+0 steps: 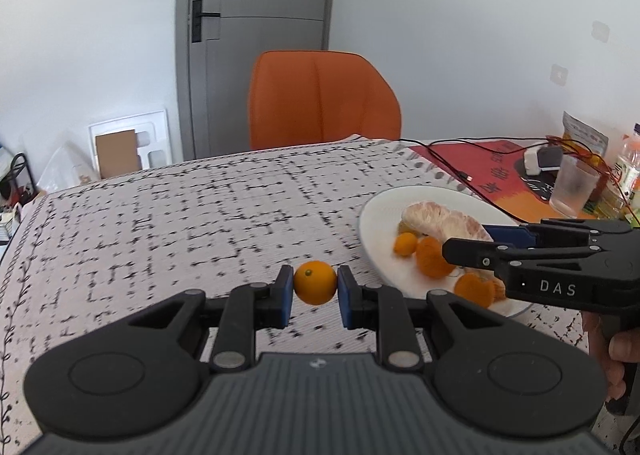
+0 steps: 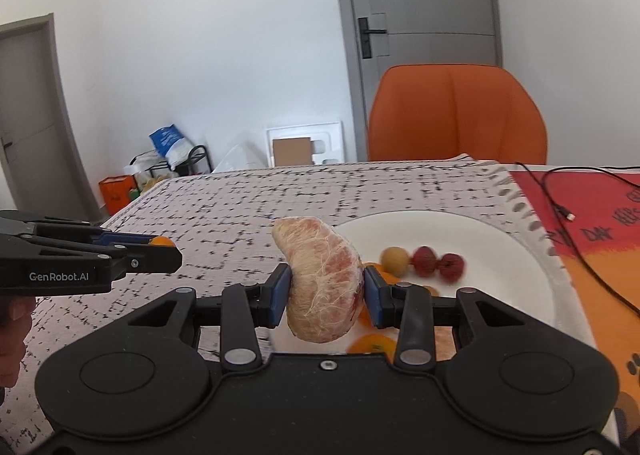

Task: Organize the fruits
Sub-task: 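Carry the mandarin and pomelo segment in both tools over the white plate, then open both tools to release the mandarin and pomelo segment onto the plate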

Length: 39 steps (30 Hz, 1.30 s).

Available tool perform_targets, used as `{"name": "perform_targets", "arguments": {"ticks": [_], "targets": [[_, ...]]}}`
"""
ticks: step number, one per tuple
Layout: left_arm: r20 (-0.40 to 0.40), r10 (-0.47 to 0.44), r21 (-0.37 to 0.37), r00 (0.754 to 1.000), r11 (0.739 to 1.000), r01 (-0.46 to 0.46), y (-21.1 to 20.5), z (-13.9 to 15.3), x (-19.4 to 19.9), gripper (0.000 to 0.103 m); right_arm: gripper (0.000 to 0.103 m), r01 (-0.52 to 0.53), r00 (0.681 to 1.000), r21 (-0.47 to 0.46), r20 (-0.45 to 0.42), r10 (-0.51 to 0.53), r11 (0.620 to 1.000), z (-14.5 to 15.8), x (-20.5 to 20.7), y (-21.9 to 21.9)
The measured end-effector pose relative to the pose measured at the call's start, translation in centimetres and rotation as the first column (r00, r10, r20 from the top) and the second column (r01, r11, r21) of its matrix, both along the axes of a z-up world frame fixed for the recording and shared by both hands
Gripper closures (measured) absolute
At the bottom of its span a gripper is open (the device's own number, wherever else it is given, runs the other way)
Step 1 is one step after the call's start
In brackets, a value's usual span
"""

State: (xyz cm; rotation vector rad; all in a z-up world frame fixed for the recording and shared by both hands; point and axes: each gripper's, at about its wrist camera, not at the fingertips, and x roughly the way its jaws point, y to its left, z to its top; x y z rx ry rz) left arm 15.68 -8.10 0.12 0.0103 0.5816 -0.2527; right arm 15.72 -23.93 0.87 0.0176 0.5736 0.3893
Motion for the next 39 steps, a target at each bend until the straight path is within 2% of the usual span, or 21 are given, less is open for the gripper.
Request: {"name": "perform_targets", "arguments": {"ticks": [20, 28, 34, 36, 38, 39], "targets": [[-0.009, -0.097, 0.072, 0.995, 0.993, 0.098, -6.7, -0.1, 1.9, 0.081, 0.066, 0.129, 0.992, 0.052, -0.005, -0.129, 0.99, -0.7, -0.7, -6.7], [0.005, -0.095, 0.082, 0.995, 0.992, 0.095, -7.4, -0.2, 2.2, 0.077, 0.066, 0.177, 0.984, 0.049, 0.001, -0.177, 0.983, -1.1, -0.3, -7.9], [-0.009, -0.074, 0.07, 0.997, 0.995, 0.074, -6.1, -0.1, 2.0, 0.077, 0.065, 0.211, 0.977, 0.045, 0.001, -0.211, 0.977, -1.3, -0.1, -8.5], [-0.011, -0.062, 0.069, 0.998, 0.996, 0.063, -5.7, 0.1, 1.9, 0.072, 0.058, 0.219, 0.975, 0.051, 0.018, -0.22, 0.974, -1.2, -0.1, -8.5], [-0.01, -0.051, 0.067, 0.999, 0.996, 0.051, -5.1, 0.2, 1.6, 0.06, 0.047, 0.214, 0.975, 0.049, 0.045, -0.216, 0.976, -0.9, -0.3, -8.4], [-0.008, -0.046, 0.065, 0.999, 0.997, 0.047, -4.8, 0.3, 1.5, 0.056, 0.047, 0.217, 0.974, 0.048, 0.051, -0.22, 0.975, -0.7, -0.4, -8.4]]}}
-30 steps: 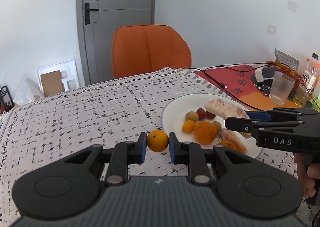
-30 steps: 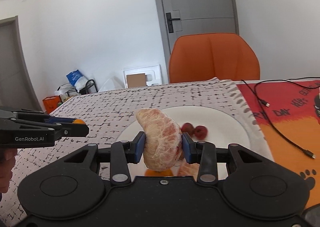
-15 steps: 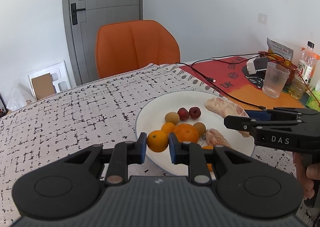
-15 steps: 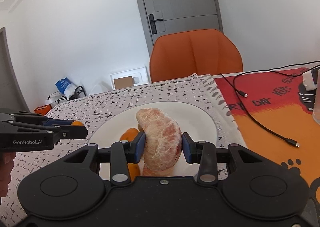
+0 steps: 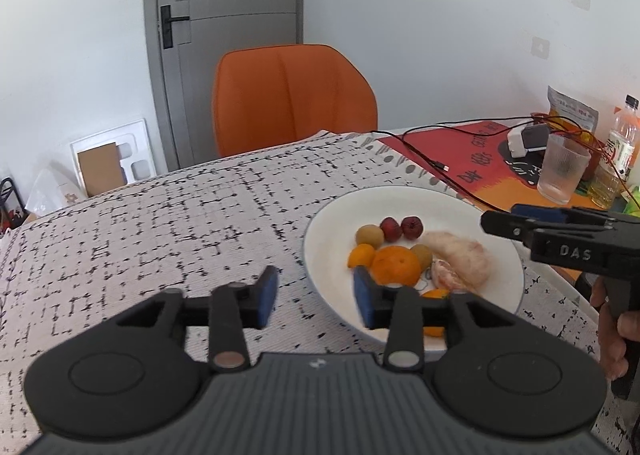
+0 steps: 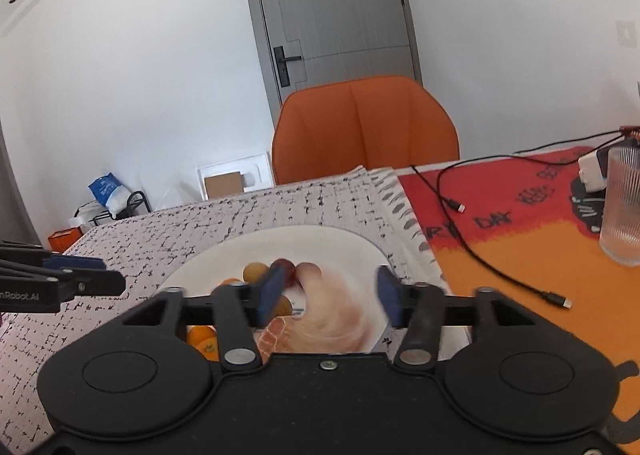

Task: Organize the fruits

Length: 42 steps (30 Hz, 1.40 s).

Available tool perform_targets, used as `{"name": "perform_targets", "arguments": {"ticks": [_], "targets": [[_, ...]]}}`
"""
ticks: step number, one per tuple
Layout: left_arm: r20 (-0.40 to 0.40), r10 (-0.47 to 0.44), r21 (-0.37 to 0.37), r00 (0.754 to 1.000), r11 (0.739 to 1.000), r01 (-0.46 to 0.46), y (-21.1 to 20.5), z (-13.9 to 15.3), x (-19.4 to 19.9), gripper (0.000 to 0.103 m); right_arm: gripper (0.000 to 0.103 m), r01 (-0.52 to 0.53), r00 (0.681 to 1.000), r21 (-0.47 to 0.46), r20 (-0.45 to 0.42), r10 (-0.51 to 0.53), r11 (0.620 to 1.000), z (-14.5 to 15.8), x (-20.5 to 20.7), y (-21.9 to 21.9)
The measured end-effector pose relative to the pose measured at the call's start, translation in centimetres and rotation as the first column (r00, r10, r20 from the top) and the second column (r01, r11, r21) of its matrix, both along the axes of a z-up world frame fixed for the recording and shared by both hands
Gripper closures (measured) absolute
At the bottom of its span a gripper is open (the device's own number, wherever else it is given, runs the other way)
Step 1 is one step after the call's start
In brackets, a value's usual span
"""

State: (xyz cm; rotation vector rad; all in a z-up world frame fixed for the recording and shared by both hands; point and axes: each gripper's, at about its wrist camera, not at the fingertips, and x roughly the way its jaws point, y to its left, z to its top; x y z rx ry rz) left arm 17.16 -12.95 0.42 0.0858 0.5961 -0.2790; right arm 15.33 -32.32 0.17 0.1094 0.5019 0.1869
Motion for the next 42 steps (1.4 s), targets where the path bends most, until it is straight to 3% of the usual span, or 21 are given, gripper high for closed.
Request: {"name": "perform_targets", "arguments": {"ticks": [2, 5, 11, 19, 23, 28, 30, 36, 42], "targets": [[0.007, 0.016, -0.004, 1.0, 1.0, -0.016, 0.6, 0.2, -0.3, 0.04, 0.047, 0.004, 1.0, 0.005, 0.0, -0.004, 1.0, 0.3, -0.2, 0.0], [0.036, 0.044, -0.014, 0.998, 0.999, -0.043, 1.4, 0.6, -1.0, 0.026, 0.047, 0.004, 1.0, 0.012, -0.008, -0.004, 1.0, 0.7, -0.5, 0.1], [0.081, 0.092, -0.05, 0.992, 0.995, -0.088, 3.5, 1.2, -2.5, 0.01, 0.041, -0.015, 1.0, 0.003, -0.014, 0.015, 1.0, 1.0, -1.7, 1.3], [0.1, 0.136, -0.07, 0.986, 0.989, -0.13, 6.1, 1.8, -4.4, 0.005, 0.037, -0.042, 0.999, 0.011, -0.033, 0.042, 0.999, 1.3, -2.9, 3.0], [0.1, 0.166, -0.091, 0.981, 0.983, -0.157, 7.4, 2.1, -5.3, 0.003, 0.024, -0.054, 0.998, 0.003, -0.029, 0.054, 0.999, 1.8, -3.6, 4.1], [0.108, 0.194, -0.1, 0.975, 0.978, -0.183, 8.6, 2.5, -6.5, 0.0, 0.019, -0.076, 0.997, 0.003, -0.029, 0.076, 0.997, 2.5, -4.4, 5.2], [0.107, 0.203, -0.091, 0.973, 0.977, -0.193, 9.0, 2.6, -6.9, 0.0, 0.011, -0.081, 0.996, 0.003, -0.029, 0.081, 0.997, 2.8, -4.7, 5.6], [0.101, 0.211, -0.096, 0.972, 0.975, -0.202, 9.8, 2.7, -8.1, 0.0, 0.0, -0.095, 0.995, -0.014, -0.026, 0.094, 0.995, 3.4, -5.5, 6.7], [0.104, 0.217, -0.098, 0.971, 0.974, -0.207, 10.4, 2.9, -9.2, 0.0, 0.0, -0.109, 0.993, -0.006, -0.046, 0.109, 0.994, 3.9, -5.9, 7.6]]}}
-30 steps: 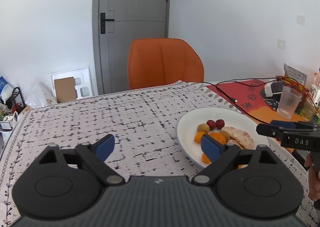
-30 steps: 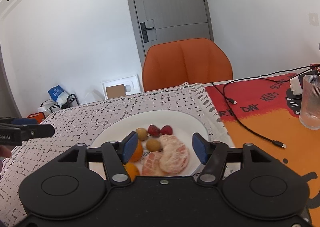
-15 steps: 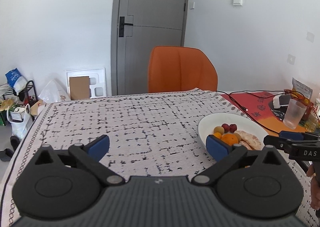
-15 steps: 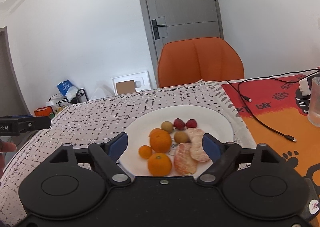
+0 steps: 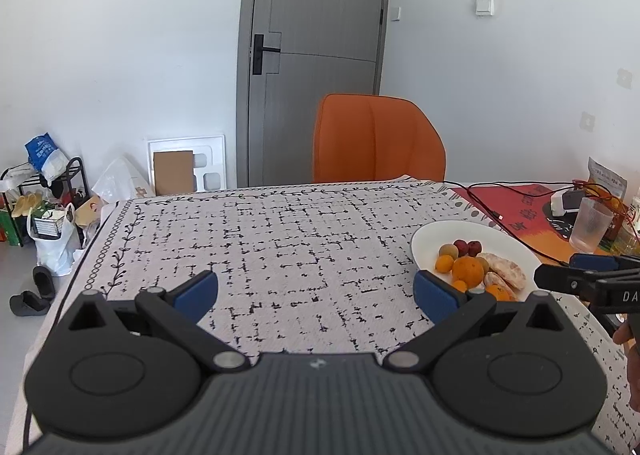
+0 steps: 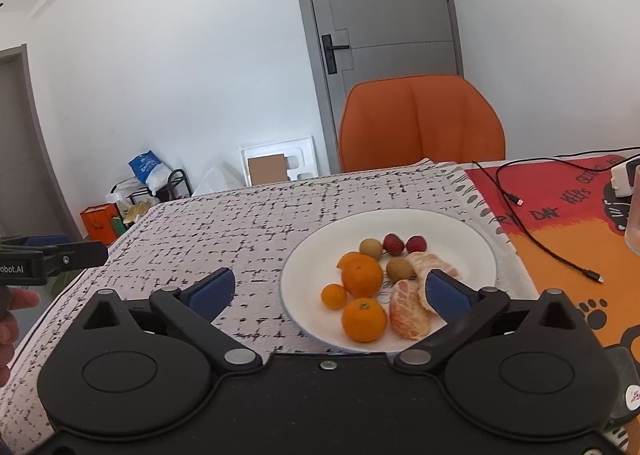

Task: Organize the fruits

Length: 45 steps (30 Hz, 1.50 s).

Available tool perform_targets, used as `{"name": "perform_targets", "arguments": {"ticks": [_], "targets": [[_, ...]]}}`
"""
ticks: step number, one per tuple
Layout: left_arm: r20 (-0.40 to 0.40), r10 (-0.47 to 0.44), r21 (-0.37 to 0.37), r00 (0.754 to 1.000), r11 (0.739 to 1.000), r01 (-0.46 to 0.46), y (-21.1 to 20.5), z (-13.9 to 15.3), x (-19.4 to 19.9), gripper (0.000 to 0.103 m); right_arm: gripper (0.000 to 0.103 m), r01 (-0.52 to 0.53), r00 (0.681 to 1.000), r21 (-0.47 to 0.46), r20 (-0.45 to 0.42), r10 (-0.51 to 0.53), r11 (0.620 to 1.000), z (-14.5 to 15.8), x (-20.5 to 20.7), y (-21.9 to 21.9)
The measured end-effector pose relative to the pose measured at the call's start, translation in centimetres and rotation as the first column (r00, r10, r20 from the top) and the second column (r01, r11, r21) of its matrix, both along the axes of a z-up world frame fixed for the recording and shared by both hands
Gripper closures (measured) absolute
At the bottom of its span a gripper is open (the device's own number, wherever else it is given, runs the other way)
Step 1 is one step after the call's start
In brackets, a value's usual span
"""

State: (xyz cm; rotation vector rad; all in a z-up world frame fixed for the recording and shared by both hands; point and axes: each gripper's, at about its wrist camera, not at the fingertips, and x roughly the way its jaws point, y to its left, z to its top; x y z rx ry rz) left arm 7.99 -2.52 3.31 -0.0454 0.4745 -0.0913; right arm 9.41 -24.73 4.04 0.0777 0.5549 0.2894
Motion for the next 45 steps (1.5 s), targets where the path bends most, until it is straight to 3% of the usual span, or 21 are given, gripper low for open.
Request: {"name": "perform_targets", "arguments": {"ticks": [19, 45], "targets": [[-0.013, 0.078, -0.007, 0.997, 0.997, -0.078, 3.0, 0.0, -3.4, 0.0, 0.0, -0.039, 0.999, -0.026, 0.021, 0.039, 0.999, 1.2, -2.9, 3.6], [-0.065, 0.116, -0.002, 0.991, 0.993, -0.116, 4.8, -2.1, -7.1, 0.0, 0.0, -0.073, 0.997, -0.025, -0.003, 0.073, 0.997, -0.2, -5.8, 4.6]]}}
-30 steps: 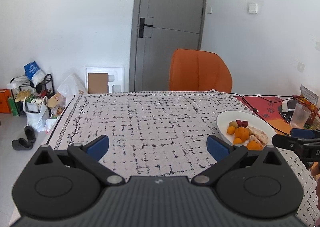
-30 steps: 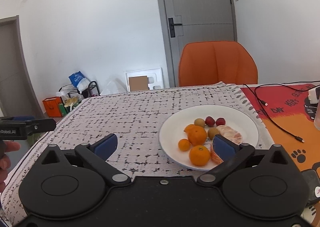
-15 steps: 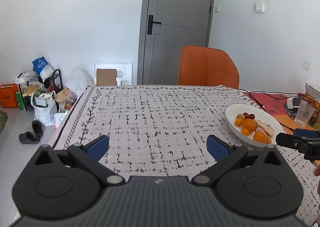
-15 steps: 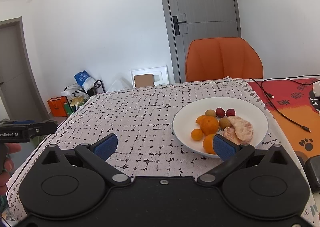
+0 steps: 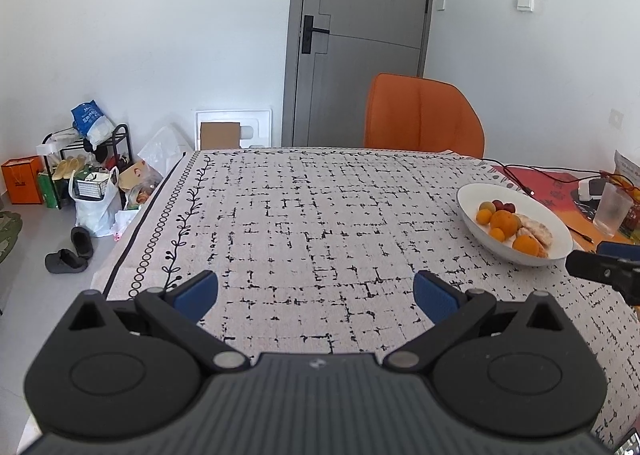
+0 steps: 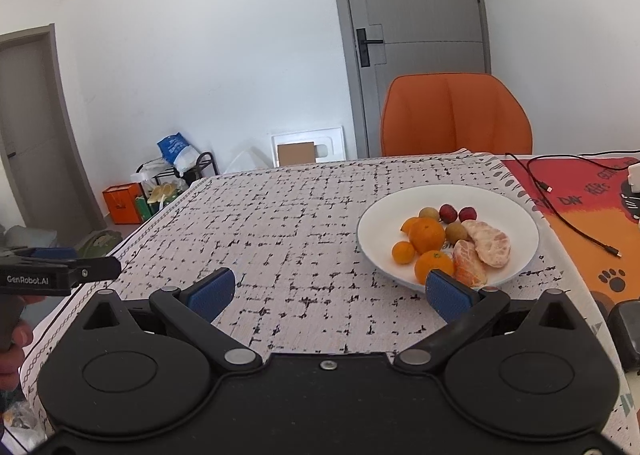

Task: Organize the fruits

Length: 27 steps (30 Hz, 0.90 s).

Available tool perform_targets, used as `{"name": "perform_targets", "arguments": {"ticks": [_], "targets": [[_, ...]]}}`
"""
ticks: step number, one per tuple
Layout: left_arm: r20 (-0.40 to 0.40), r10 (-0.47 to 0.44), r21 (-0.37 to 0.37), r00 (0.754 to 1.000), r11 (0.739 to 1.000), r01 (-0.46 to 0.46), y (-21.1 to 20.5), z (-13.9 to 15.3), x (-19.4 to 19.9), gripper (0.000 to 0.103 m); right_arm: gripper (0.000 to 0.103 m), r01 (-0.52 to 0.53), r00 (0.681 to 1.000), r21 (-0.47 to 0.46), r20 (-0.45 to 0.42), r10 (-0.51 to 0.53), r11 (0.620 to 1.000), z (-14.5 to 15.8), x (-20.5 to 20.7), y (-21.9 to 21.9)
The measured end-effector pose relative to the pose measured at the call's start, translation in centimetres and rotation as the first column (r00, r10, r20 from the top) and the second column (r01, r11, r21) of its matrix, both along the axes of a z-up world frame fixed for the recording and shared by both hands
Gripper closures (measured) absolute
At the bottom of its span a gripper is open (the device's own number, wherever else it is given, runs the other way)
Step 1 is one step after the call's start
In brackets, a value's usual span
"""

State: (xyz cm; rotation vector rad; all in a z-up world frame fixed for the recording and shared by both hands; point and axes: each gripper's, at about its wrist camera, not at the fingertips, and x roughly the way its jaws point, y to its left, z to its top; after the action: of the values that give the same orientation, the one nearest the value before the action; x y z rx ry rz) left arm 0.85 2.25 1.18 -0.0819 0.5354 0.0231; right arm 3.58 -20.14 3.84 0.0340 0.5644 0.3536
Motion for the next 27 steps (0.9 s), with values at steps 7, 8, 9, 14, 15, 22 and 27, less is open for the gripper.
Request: {"name": "perform_targets", "arguments": {"ticks": [7, 8, 9, 14, 15, 22, 27], "targets": [[-0.017, -0.009, 0.002, 1.0, 1.0, 0.009, -0.34, -0.44, 0.19, 0.0, 0.0, 0.001, 1.0, 0.003, -0.01, -0.001, 1.0, -0.34, -0.08, -0.07], [-0.018, -0.009, 0.002, 1.0, 1.0, 0.009, -0.35, -0.47, 0.2, 0.0, 0.0, 0.003, 1.0, 0.004, -0.011, -0.003, 1.0, -0.39, -0.02, -0.08], [-0.019, -0.009, 0.003, 1.0, 1.0, 0.01, -0.37, -0.52, 0.2, 0.0, 0.0, 0.005, 1.0, 0.006, -0.013, -0.005, 1.0, -0.46, 0.04, -0.11], [-0.026, -0.009, 0.006, 1.0, 1.0, 0.009, -0.4, -0.69, 0.26, 0.0, 0.0, 0.007, 1.0, 0.008, -0.021, -0.007, 1.0, -0.72, 0.07, -0.13], [-0.027, -0.008, 0.006, 1.0, 1.0, 0.008, -0.32, -0.65, 0.26, 0.0, 0.0, 0.006, 1.0, 0.008, -0.022, -0.006, 1.0, -0.75, 0.07, -0.12], [-0.028, -0.009, 0.005, 1.0, 1.0, 0.009, -0.21, -0.66, 0.23, 0.0, 0.0, 0.005, 1.0, 0.01, -0.022, -0.005, 1.0, -0.81, 0.12, -0.09], [-0.029, -0.009, 0.006, 1.0, 1.0, 0.01, -0.2, -0.67, 0.23, 0.0, 0.0, 0.003, 1.0, 0.008, -0.024, -0.003, 1.0, -0.88, 0.17, -0.01]]}}
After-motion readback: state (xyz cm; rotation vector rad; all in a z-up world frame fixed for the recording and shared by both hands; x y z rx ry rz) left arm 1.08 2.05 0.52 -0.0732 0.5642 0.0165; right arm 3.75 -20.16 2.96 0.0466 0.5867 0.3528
